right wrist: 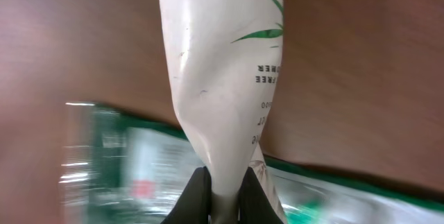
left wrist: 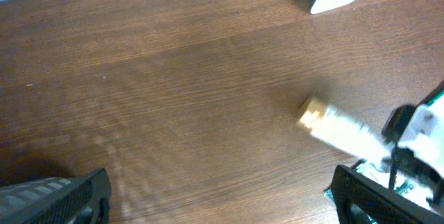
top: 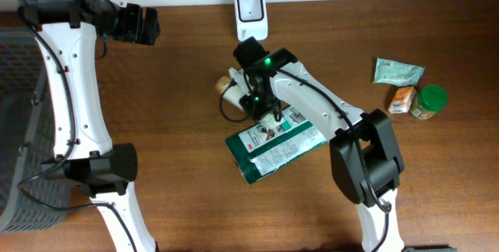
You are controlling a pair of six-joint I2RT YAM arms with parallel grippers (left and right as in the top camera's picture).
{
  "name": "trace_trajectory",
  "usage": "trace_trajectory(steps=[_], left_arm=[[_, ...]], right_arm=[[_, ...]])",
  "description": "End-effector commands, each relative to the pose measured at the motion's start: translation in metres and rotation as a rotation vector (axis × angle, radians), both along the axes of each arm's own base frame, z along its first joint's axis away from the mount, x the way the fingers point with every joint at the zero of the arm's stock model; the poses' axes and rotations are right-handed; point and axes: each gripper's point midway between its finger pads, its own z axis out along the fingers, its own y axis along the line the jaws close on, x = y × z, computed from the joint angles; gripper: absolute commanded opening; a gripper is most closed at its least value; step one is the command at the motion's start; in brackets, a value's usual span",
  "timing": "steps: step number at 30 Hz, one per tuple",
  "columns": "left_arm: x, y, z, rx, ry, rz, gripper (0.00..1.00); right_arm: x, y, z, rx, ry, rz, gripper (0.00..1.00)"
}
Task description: Scan the item barcode
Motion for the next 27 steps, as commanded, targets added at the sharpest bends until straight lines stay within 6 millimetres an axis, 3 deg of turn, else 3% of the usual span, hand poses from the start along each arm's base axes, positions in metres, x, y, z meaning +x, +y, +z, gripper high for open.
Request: trace_trajectory(steps=[1,3,6,12,13,14,15,16,22,25,27], left_arm=[[-0.001,0.001,0.006,0.002,-0.019,-0.012,0.99],[-0.001,0.001,0.006,0.002,-0.019,-0.012,0.99],[-0.001,0.001,0.006,0.002,-0.019,-0.012,0.99],[-0.001,0.001,0.006,0.002,-0.018,-0.012,0.99],[-0.001,0.001,0.006,0.002,-0.019,-0.012,0.99],[-0.001,0.001,0.006,0.002,-0.018,-0.012,0.99],[-0.001,0.001,0.006,0.002,-0.019,-0.012,0.99],[-0.001,0.001,0.006,0.002,-0.019,-0.012,0.99],[-0.001,0.001,0.006,0.001,-0.019,-0.012,0.99],[-0.001,0.001,0.006,0.002,-0.019,-0.012,0.99],[-0.001,0.001,0.006,0.001,-0.019,-0.012,0.99]], right_arm=[[-0.034,0.063,0.035,0.389,0.181,0.072,0.04],[-0.041,0.07,0.022,0.455,0.262,0.034,0.04],[-0.039,0.065,0.011,0.46,0.308,-0.046,0.04],[-0.006,0.024,-0.015,0.427,0.37,-0.286,0.04],[-0.002,0.018,-0.019,0.409,0.36,-0.301,0.11],[0.006,0.006,-0.026,0.361,0.324,-0.327,0.3],[0.013,-0.006,-0.031,0.323,0.292,-0.351,0.43],[0.02,-0.016,-0.033,0.306,0.272,-0.374,0.46],[0.041,-0.063,-0.042,0.21,0.209,-0.464,0.47],[0.039,-0.086,-0.051,0.09,0.176,-0.467,0.49],[0.036,-0.089,-0.051,0.083,0.178,-0.421,0.52]])
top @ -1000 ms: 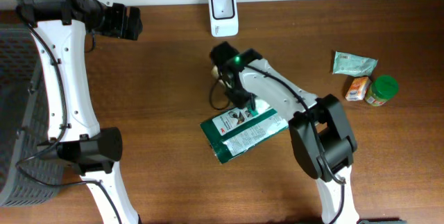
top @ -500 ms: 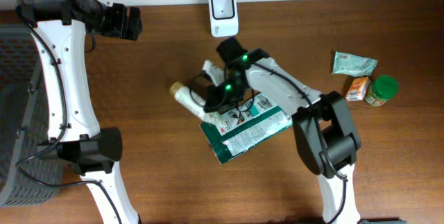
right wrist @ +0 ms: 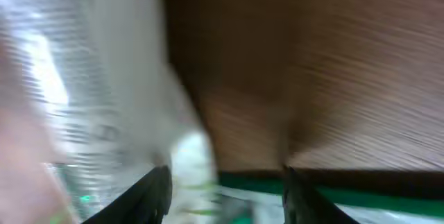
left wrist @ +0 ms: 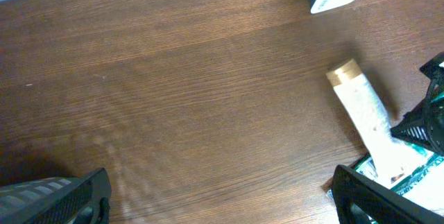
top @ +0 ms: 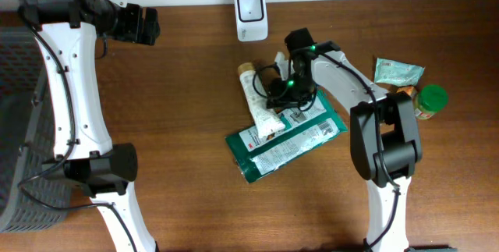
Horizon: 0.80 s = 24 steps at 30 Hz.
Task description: Scan the item barcode
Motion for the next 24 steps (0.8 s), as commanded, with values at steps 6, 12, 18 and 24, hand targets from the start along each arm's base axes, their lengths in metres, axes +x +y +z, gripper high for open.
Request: trace_trajectory(steps=[6,12,18,24], left_arm=[[0.0,0.001,0.006,0.002,-0.019,-0.012,0.99],[0.0,0.001,0.006,0.001,-0.019,-0.012,0.99],[-0.001,0.001,0.006,0.002,-0.019,-0.012,0.99],[0.0,0.001,0.006,0.002,-0.019,-0.012,0.99]], right_arm=[[0.006,-0.002,0.032,-0.015,-0.066,0.163,0.68],[-0.001,0.033,0.048,0.276,-0.061,0.219,0.98],[0.011,0.032,0.013,0.291,-0.168,0.241,0.91],[0.03,0.017,0.003,0.371,-0.197,0.192,0.85]])
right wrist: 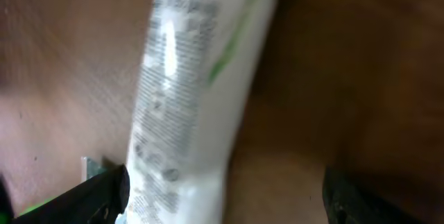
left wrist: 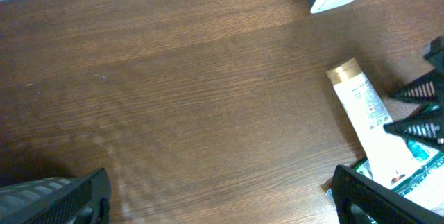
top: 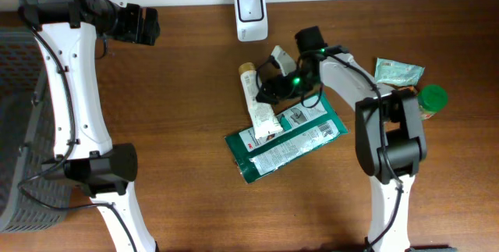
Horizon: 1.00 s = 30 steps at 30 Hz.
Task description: Scan the item barcode
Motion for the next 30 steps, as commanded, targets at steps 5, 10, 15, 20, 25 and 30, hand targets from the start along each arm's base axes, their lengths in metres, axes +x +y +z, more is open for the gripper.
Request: trace_trajectory(steps=[5,10,15,20,25,30], left_arm=[[0.0,0.001,0.006,0.002,-0.02,-0.012,0.99],[0.0,0.001,0.006,0.002,-0.02,-0.012,0.99],[0.0,0.001,0.006,0.002,-0.02,-0.012,0.99],[0.0,0.001,0.006,0.002,-0.02,-0.012,0.99],[0.0,0.001,0.006,0.002,-0.02,-0.012,0.99],[0.0,0.001,0.006,0.002,-0.02,-0.012,0.99]], right_arm=[[-0.023,0.034,-0.017,0.265,0.139,0.082,0.81],[-0.025,0.039,-0.052,0.176,0.224,0.001,0.77],[-0.014,0.042,-0.06,0.189,0.252,-0.07,0.53],[-0.023,0.051,-0.064,0.177,0.257,-0.047,0.49],[-0.03,0.057,-0.074,0.129,0.253,-0.037,0.25],[-0.03,0.059,-0.066,0.17,0.279,-0.044,0.04]])
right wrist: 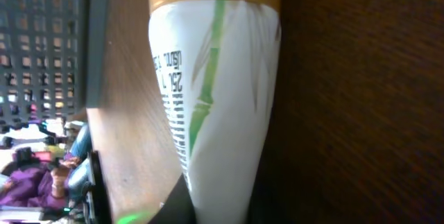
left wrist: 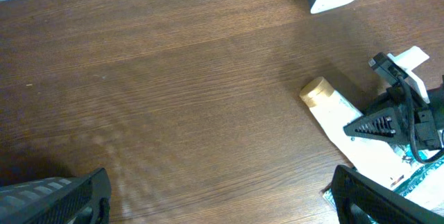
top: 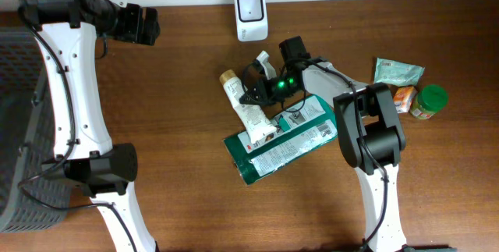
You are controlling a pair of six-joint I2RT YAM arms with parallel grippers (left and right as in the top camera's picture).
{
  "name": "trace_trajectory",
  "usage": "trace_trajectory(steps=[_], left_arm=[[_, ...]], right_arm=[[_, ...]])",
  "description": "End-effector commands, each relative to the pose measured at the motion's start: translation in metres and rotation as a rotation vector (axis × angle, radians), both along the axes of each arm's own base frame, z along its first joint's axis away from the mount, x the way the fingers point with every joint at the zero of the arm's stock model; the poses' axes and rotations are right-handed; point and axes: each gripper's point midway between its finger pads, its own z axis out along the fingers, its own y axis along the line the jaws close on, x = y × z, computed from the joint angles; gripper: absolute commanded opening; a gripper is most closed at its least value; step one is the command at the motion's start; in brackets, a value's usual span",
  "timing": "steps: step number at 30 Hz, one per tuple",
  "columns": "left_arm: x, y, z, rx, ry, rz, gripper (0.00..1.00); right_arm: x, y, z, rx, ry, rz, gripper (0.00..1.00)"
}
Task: Scan the item barcode
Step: 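Raise the tube with the right gripper and hold it under the scanner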
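A white tube point(top: 243, 108) with a gold cap point(top: 227, 76) lies at the table's middle, its crimped end resting on a green package point(top: 288, 147). My right gripper point(top: 251, 96) is shut across the tube's body. In the right wrist view the tube point(right wrist: 222, 113) fills the frame, its barcode point(right wrist: 177, 106) on the left side and the cap at the top. The white scanner point(top: 251, 14) stands at the back edge, beyond the tube. Far to the back left, my left gripper point(top: 144, 26) hangs open and holds nothing; the left wrist view shows the tube point(left wrist: 340, 116) at its right.
A green pouch point(top: 398, 70), an orange pack point(top: 401, 100) and a green-lidded jar point(top: 429, 100) sit at the right. A dark wire basket point(top: 19, 127) stands off the table's left edge. The right arm point(top: 327, 76) stretches over the table's middle.
My right gripper was open beside the lying tube and is now shut on its body. The tube has swung, its cap now further left. The left arm is unchanged.
First my right gripper was shut on the tube's crimped end over the green package. Then the tube lay on the table and package with the gripper open. The gripper stayed open beside the tube, and now it is shut on the tube's body.
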Motion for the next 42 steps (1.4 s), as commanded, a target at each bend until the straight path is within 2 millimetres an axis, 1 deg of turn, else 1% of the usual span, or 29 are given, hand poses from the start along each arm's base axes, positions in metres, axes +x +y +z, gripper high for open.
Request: trace_trajectory(steps=[1,3,4,6,7,8,9,10,11,13,14,16,17,18,20,21,22,23,28,30,33,35,38,40,42], left_arm=[[0.0,0.001,0.006,0.002,-0.019,-0.012,0.99],[0.0,0.001,0.006,0.002,-0.019,-0.012,0.99],[0.0,0.001,0.006,0.002,-0.019,-0.012,0.99],[-0.001,0.001,0.006,0.002,-0.019,-0.012,0.99],[-0.001,0.001,0.006,0.002,-0.019,-0.012,0.99],[0.0,0.001,0.006,0.002,-0.019,-0.012,0.99],[0.0,0.001,0.006,0.002,-0.019,-0.012,0.99],[0.0,0.001,0.006,0.002,-0.019,-0.012,0.99],[0.0,0.001,0.006,0.002,-0.019,-0.012,0.99],[0.0,0.001,0.006,0.002,-0.019,-0.012,0.99],[0.0,0.001,0.006,0.002,-0.019,-0.012,0.99],[0.0,0.001,0.006,0.002,-0.019,-0.012,0.99],[0.0,0.001,0.006,0.002,-0.019,-0.012,0.99],[0.0,0.001,0.006,0.002,-0.019,-0.012,0.99],[0.0,0.001,0.006,0.002,-0.019,-0.012,0.99],[0.0,0.001,0.006,0.002,-0.019,-0.012,0.99],[-0.001,0.001,0.006,0.002,-0.019,-0.012,0.99],[0.0,0.001,0.006,0.002,-0.019,-0.012,0.99],[0.0,0.001,0.006,0.002,-0.019,-0.012,0.99],[0.0,0.001,0.006,0.002,-0.019,-0.012,0.99],[0.0,0.001,0.006,0.002,-0.019,-0.012,0.99],[0.0,0.001,0.006,0.002,-0.019,-0.012,0.99],[0.0,0.001,0.006,0.002,-0.019,-0.012,0.99],[-0.001,0.001,0.006,0.002,-0.019,-0.012,0.99],[0.0,0.001,0.006,0.002,-0.019,-0.012,0.99]], right_arm=[[-0.015,-0.011,-0.045,-0.104,0.088,-0.021,0.04],[-0.007,-0.016,-0.024,-0.092,0.08,-0.035,0.04],[-0.003,-0.018,-0.007,-0.085,0.059,-0.04,0.04],[0.004,-0.019,0.034,-0.063,-0.022,-0.037,0.04],[0.005,-0.019,0.058,-0.052,-0.069,-0.035,0.04],[0.004,-0.02,0.087,-0.028,-0.126,-0.025,0.04],[0.003,-0.021,0.109,-0.014,-0.172,-0.021,0.04],[0.002,-0.023,0.137,0.001,-0.228,-0.025,0.04],[-0.001,-0.029,0.169,0.016,-0.297,-0.029,0.04],[-0.007,-0.038,0.208,0.036,-0.373,-0.043,0.04],[-0.013,-0.044,0.236,0.062,-0.426,-0.05,0.04],[-0.026,-0.056,0.281,0.12,-0.507,-0.058,0.04],[-0.031,-0.06,0.294,0.141,-0.531,-0.058,0.04],[-0.04,-0.068,0.317,0.18,-0.565,-0.058,0.04],[-0.055,-0.076,0.343,0.249,-0.568,-0.055,0.04],[-0.065,-0.078,0.355,0.307,-0.533,-0.046,0.04],[-0.07,-0.079,0.362,0.35,-0.505,-0.032,0.04],[-0.073,-0.079,0.364,0.371,-0.487,-0.025,0.04],[-0.079,-0.079,0.369,0.411,-0.436,-0.014,0.04],[-0.087,-0.078,0.376,0.458,-0.414,0.019,0.04],[-0.085,-0.077,0.378,0.463,-0.279,-0.033,0.04],[-0.085,-0.078,0.377,0.46,-0.251,-0.049,0.04],[-0.073,-0.08,0.365,0.391,-0.234,-0.127,0.04],[-0.063,-0.084,0.346,0.289,-0.235,-0.203,0.04],[-0.055,-0.084,0.323,0.157,-0.255,-0.264,0.04]])
